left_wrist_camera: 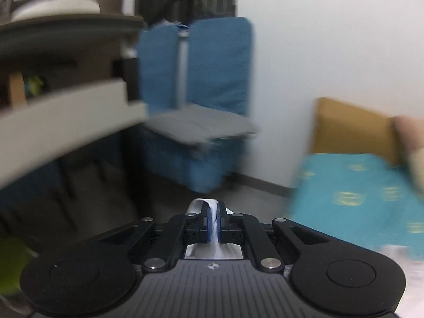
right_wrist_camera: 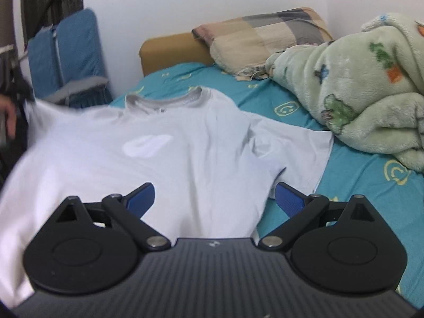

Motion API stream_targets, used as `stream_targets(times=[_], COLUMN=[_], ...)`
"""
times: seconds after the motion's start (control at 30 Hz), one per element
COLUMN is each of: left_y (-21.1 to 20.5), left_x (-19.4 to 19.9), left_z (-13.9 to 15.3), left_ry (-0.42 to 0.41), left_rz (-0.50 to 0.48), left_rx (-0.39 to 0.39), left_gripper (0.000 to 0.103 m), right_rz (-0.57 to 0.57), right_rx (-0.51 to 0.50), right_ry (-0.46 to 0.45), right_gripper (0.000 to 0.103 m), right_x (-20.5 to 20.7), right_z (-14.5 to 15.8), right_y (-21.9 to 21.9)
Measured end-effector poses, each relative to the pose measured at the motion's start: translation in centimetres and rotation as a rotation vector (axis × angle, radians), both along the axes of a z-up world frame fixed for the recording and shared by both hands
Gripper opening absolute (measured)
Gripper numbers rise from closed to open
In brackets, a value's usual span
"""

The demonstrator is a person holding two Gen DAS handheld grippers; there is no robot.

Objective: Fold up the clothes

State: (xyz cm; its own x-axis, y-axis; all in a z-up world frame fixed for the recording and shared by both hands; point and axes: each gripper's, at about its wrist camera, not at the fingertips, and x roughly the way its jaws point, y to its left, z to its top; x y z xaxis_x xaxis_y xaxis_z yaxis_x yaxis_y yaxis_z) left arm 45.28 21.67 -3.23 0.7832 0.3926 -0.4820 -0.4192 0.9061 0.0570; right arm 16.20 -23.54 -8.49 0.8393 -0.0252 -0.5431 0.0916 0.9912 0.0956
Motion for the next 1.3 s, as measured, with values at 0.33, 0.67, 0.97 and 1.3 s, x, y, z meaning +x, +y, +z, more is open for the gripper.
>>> stream_targets(times=[0.33, 0.67, 0.97, 1.3], left_y=[0.0, -2.5, -7.2, -6.5], left_x=[-6.0, -30.4, -39.4, -41.2], left_z=[-2.2, -2.6, -3.9, -2.4], left_ry=[0.193, 0.581, 0.694, 0.850], left_rz=[-0.127, -0.276, -0.390, -0.406], left_rx=[-0.187, -0.499, -0.628, -0.464], left_gripper=[0.042, 0.055, 0.072, 0.006], right_rz=[0.012, 0.044, 0.047, -0.014], right_rx=[-0.037, -0.050, -0.115, -0.054], right_ry=[0.009, -0.050, -0.079, -0.113], right_gripper=[0.099, 0.099, 0.099, 0.099], right_x=[0.9, -2.0, -6.4, -8.7], right_z=[-0.7, 0.9, 2.7, 4.2], right_y=[1.0, 1.9, 1.9, 0.3])
